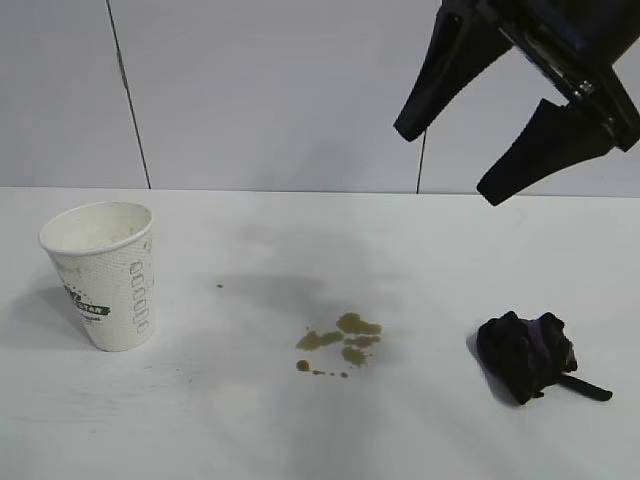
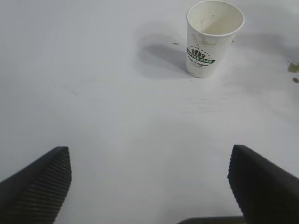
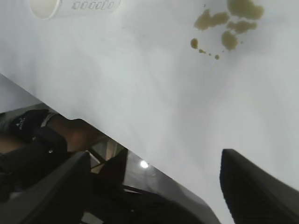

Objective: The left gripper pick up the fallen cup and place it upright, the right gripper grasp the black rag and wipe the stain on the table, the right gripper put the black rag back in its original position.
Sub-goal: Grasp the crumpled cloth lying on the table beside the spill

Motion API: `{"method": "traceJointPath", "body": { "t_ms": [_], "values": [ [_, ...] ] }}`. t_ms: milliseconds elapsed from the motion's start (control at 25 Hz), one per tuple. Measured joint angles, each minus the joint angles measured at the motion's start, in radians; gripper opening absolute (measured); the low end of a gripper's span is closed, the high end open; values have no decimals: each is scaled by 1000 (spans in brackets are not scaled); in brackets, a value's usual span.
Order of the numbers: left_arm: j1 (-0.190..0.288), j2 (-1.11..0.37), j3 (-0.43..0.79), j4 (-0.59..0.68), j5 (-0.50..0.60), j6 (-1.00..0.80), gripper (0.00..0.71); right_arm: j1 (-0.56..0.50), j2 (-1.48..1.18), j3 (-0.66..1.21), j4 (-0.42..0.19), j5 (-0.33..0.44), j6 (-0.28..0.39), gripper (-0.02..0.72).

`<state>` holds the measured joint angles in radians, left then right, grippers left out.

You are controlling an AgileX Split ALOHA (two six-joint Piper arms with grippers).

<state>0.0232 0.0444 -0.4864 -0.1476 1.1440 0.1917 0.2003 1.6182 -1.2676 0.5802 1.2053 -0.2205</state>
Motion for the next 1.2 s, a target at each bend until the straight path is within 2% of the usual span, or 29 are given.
{"method": "traceJointPath", "body": {
  "t_ms": [120, 280, 400, 560, 760, 1080, 1200],
  "values": [
    [-46, 0, 0, 0, 0, 0, 654, 50, 7, 0, -142, -24, -3, 524],
    [-57, 0, 0, 0, -1, 0, 654, 121, 56, 0, -320, -79, 59, 524],
    [-57, 0, 0, 0, -1, 0, 654, 138, 123, 0, -404, -122, 120, 524],
    [-57, 0, 0, 0, -7, 0, 654, 137, 204, 0, -515, -128, 171, 524],
    [-57, 0, 0, 0, -7, 0, 654, 107, 254, 0, -569, -141, 221, 524],
    [-57, 0, 0, 0, -7, 0, 654, 72, 289, -1, -580, -206, 246, 524],
    [-57, 0, 0, 0, -7, 0, 654, 72, 306, 35, -580, -258, 246, 524]
  ]
}}
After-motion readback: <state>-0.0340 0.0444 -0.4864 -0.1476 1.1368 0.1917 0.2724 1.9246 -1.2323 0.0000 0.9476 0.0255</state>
